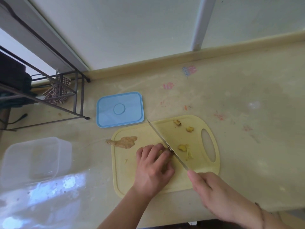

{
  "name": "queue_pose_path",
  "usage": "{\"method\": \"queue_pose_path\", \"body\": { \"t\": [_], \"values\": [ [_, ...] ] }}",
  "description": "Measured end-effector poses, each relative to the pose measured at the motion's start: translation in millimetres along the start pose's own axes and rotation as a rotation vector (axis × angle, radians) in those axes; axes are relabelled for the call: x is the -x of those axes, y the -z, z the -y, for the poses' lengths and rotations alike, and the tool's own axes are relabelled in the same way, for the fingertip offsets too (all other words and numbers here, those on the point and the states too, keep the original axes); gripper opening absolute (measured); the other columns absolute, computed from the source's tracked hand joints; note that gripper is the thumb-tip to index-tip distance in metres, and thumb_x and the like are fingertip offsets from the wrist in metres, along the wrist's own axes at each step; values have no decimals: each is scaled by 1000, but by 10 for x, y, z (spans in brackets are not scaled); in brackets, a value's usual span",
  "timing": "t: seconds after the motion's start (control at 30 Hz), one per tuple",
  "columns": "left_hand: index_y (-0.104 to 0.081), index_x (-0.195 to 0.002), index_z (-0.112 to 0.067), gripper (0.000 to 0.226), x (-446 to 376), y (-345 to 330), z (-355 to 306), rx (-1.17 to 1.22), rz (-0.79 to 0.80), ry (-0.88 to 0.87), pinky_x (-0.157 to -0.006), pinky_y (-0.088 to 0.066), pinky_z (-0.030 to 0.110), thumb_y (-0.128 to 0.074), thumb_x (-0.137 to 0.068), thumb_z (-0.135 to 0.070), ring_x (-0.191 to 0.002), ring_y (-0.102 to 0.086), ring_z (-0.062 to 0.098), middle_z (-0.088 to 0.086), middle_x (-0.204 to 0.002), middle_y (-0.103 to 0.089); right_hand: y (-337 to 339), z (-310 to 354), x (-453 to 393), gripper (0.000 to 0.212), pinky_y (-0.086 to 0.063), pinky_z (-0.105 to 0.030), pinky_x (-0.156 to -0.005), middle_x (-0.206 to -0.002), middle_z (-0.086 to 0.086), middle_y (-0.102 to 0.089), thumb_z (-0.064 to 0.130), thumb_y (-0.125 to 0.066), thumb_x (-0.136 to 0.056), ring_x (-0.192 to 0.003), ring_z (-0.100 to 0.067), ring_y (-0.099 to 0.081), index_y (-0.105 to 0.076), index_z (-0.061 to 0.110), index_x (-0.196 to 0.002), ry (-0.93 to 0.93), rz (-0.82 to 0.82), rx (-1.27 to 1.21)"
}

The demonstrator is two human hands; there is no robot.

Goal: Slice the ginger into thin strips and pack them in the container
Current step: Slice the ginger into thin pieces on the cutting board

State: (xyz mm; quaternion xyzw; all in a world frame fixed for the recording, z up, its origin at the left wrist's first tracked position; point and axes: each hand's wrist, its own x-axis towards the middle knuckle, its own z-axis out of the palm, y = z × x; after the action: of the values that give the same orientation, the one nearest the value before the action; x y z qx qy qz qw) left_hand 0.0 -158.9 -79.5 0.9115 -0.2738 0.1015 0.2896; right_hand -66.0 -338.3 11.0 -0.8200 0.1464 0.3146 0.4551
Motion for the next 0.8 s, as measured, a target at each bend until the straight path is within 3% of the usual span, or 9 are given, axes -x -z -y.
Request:
{"method": "queue_pose_path", "body": {
  "t": [0.1,0.23,0.37,0.53,0.8],
  "values": [
    [-74,-93,-13,21,-1,14,-4,0,-5,-7,-78,-44,45,-71,-72,-14,-91,-60,29,2,-104,-64,24,131,-162,57,-25,-19,-46,-52,6,-26,69,-23,-84,-44,-7,-25,-32,16,-65,62,-19,-8],
    [-70,-96,-16,24,9,17,2,29,-16,10,-79,-44,45,-71,-73,-14,-92,-60,29,2,-103,-64,66,86,-77,60,-23,-16,-35,-47,8,-21,62,-28,-90,-36,-9,-22,-30,6,-71,13,0,-59],
    [-68,-96,-16,24,11,5,-5,15,-22,16,-80,-44,45,-70,-72,-14,-92,-61,29,2,-104,-65,12,-52,101,66,-21,-25,-49,-55,4,-20,75,-26,-82,-50,-12,-21,-26,10,-70,0,1,-70],
    [-74,-90,-12,17,14,-3,2,-1,-12,17,-80,-44,46,-68,-74,-14,-93,-61,30,3,-104,-67,-27,-116,194,76,-26,-30,-54,-54,1,-26,86,-20,-72,-50,-11,-28,-29,11,-68,-29,-21,-24],
    [-73,-92,-14,18,7,-5,0,9,-15,13,-81,-44,45,-67,-75,-14,-93,-61,29,2,-106,-67,-38,7,74,62,-32,-28,-56,-53,4,-30,74,-24,-79,-51,-9,-31,-31,14,-66,-38,-2,-12]
  ]
}}
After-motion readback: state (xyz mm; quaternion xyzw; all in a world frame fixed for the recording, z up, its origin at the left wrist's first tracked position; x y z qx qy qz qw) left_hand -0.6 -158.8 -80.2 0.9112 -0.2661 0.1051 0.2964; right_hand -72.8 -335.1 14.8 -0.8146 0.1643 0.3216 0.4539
